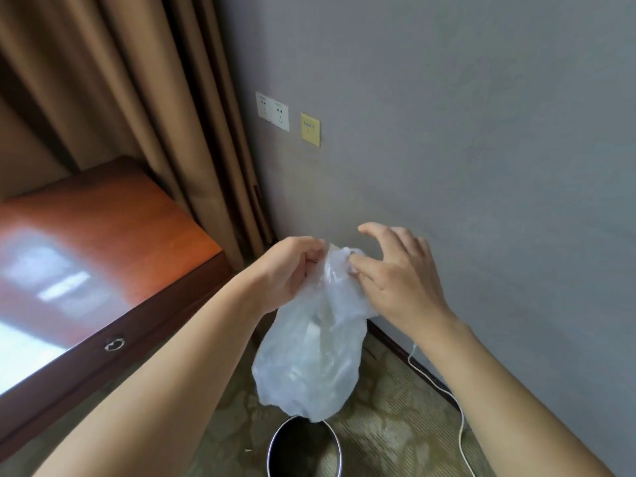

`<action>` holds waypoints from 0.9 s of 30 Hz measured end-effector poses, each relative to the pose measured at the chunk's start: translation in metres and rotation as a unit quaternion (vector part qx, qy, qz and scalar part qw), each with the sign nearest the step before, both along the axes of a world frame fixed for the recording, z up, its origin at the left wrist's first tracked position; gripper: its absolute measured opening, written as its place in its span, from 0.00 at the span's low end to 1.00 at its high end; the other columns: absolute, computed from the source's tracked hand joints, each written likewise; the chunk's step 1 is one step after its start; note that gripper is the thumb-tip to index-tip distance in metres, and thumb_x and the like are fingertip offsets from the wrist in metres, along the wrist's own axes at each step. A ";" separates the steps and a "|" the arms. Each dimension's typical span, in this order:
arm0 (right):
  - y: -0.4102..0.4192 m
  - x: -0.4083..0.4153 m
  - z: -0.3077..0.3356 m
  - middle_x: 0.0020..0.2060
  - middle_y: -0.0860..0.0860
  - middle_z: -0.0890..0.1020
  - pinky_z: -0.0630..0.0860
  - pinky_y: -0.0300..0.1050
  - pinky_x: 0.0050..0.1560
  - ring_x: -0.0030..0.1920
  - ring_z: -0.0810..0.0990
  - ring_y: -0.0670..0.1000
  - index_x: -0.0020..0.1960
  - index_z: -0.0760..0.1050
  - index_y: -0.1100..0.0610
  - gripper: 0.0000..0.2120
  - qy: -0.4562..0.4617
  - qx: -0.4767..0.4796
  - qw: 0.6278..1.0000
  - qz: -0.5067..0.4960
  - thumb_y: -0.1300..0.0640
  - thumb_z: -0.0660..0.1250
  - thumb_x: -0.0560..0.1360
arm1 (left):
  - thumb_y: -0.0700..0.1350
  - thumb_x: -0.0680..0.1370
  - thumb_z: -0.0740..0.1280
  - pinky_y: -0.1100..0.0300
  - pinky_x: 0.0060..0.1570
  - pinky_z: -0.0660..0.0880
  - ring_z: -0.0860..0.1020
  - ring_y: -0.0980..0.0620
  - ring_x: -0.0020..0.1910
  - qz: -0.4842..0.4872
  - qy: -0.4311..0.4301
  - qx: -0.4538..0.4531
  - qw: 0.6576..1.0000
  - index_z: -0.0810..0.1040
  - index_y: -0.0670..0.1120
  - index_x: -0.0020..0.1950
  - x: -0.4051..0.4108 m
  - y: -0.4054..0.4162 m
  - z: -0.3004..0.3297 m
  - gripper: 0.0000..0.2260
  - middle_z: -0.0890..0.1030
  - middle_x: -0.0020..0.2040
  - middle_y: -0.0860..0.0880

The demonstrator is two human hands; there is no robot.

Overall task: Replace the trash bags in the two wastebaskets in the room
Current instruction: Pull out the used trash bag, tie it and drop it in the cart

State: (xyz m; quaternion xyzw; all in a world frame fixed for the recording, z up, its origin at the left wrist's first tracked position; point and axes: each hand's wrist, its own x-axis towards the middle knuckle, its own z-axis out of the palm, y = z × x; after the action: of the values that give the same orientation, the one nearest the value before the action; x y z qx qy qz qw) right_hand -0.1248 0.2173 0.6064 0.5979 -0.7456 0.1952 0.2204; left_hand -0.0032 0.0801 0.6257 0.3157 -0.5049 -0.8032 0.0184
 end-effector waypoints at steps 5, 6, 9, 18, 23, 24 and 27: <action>-0.002 0.010 -0.004 0.59 0.57 0.80 0.69 0.49 0.44 0.51 0.76 0.59 0.48 0.83 0.54 0.06 -0.024 -0.055 0.997 -0.047 0.59 0.69 0.73 | 0.38 0.80 0.64 0.47 0.53 0.79 0.81 0.41 0.50 -0.015 0.051 -0.145 0.988 0.81 0.38 0.57 0.003 0.002 0.001 0.10 0.82 0.50 0.40; -0.002 0.010 -0.003 0.58 0.56 0.80 0.69 0.48 0.44 0.51 0.76 0.59 0.49 0.83 0.55 0.07 -0.030 -0.053 0.997 -0.037 0.60 0.67 0.73 | 0.38 0.80 0.63 0.46 0.54 0.79 0.82 0.41 0.50 -0.021 0.067 -0.155 0.985 0.82 0.40 0.57 0.005 0.003 0.003 0.10 0.83 0.50 0.42; -0.003 0.007 0.003 0.56 0.55 0.81 0.73 0.50 0.44 0.49 0.78 0.60 0.47 0.83 0.57 0.10 -0.058 -0.053 0.997 0.004 0.58 0.63 0.74 | 0.41 0.81 0.63 0.46 0.48 0.78 0.82 0.38 0.44 -0.005 0.063 -0.259 0.964 0.84 0.45 0.53 0.007 0.001 0.004 0.10 0.84 0.48 0.38; -0.006 -0.008 -0.004 0.52 0.53 0.81 0.78 0.48 0.49 0.49 0.79 0.55 0.53 0.84 0.58 0.12 -0.236 -0.071 0.958 0.150 0.59 0.64 0.76 | 0.43 0.76 0.70 0.60 0.39 0.73 0.77 0.54 0.37 0.112 0.057 -0.385 0.914 0.85 0.45 0.43 0.012 -0.007 -0.001 0.05 0.84 0.42 0.44; -0.004 -0.009 -0.002 0.53 0.51 0.81 0.76 0.36 0.53 0.54 0.80 0.45 0.56 0.83 0.57 0.11 -0.340 -0.121 0.919 0.161 0.63 0.66 0.77 | 0.42 0.75 0.70 0.61 0.42 0.73 0.78 0.51 0.39 0.179 0.025 -0.447 0.876 0.83 0.45 0.43 0.010 -0.014 -0.007 0.03 0.82 0.44 0.46; -0.002 -0.009 -0.001 0.53 0.50 0.81 0.75 0.35 0.53 0.54 0.80 0.43 0.55 0.83 0.57 0.10 -0.377 -0.132 0.903 0.155 0.61 0.66 0.77 | 0.42 0.75 0.70 0.63 0.42 0.72 0.77 0.53 0.40 0.188 0.018 -0.479 0.857 0.83 0.45 0.43 0.011 -0.015 -0.007 0.03 0.82 0.44 0.47; 0.001 -0.007 -0.001 0.50 0.47 0.81 0.76 0.37 0.53 0.51 0.80 0.43 0.52 0.84 0.57 0.09 -0.458 -0.125 0.869 0.138 0.57 0.66 0.77 | 0.40 0.75 0.70 0.70 0.38 0.69 0.73 0.58 0.37 0.169 0.005 -0.545 0.821 0.82 0.45 0.42 0.014 -0.018 -0.009 0.03 0.79 0.41 0.51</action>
State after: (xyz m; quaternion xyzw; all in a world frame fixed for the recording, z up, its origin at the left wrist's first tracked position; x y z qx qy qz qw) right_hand -0.1313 0.2178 0.6057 0.5055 -0.6423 0.5669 -0.1023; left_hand 0.0113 0.0625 0.6169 0.3305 -0.7987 -0.3831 0.3256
